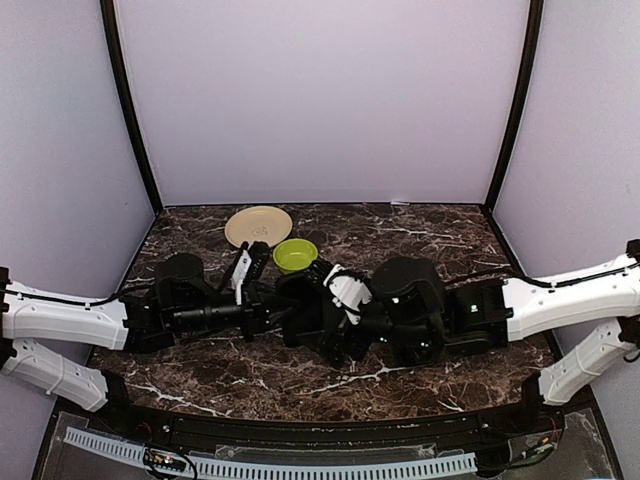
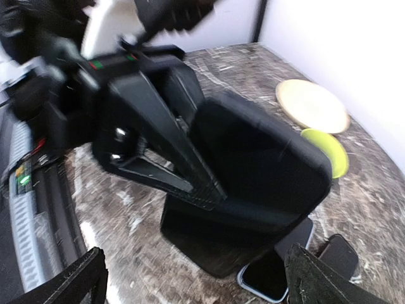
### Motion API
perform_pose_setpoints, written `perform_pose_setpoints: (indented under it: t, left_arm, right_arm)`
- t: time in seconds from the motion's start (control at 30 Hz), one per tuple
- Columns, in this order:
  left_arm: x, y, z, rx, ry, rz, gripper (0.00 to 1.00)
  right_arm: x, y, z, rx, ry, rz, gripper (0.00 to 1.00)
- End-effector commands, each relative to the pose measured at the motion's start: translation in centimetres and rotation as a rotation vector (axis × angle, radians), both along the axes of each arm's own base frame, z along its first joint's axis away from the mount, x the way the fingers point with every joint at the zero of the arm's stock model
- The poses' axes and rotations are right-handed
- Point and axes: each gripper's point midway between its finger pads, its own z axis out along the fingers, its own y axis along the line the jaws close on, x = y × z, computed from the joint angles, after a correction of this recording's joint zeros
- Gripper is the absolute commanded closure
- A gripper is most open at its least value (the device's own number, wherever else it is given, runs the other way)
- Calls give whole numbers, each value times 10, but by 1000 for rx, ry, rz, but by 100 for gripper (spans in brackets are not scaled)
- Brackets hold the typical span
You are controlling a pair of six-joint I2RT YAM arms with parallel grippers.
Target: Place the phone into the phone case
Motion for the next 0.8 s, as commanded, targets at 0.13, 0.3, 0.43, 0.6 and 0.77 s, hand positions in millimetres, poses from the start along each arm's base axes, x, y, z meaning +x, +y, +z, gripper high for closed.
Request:
perform_pose_setpoints:
  t: [0.13,0.3,0.43,0.6,0.77]
  left_arm:
    - [-44,-15,-42,178,-213,-295,100]
    - [-45,-22,-52,186,-225,-316,100]
    - [-42,-25,-61,207,-229,-315,100]
    - [-41,-25,-64,217,-243,-315,100]
    - [-44,-26,-67,203,-237,-328,100]
  right_arm:
    - [-39,-35,15,52,212,427,2]
    - [-28,-13,18,53,137,455,6]
    - [-23,6,-1,6,135,504,19]
    - [-21,17,-16,-13,175,536,30]
    - [-10,22,-29,20,208,525,44]
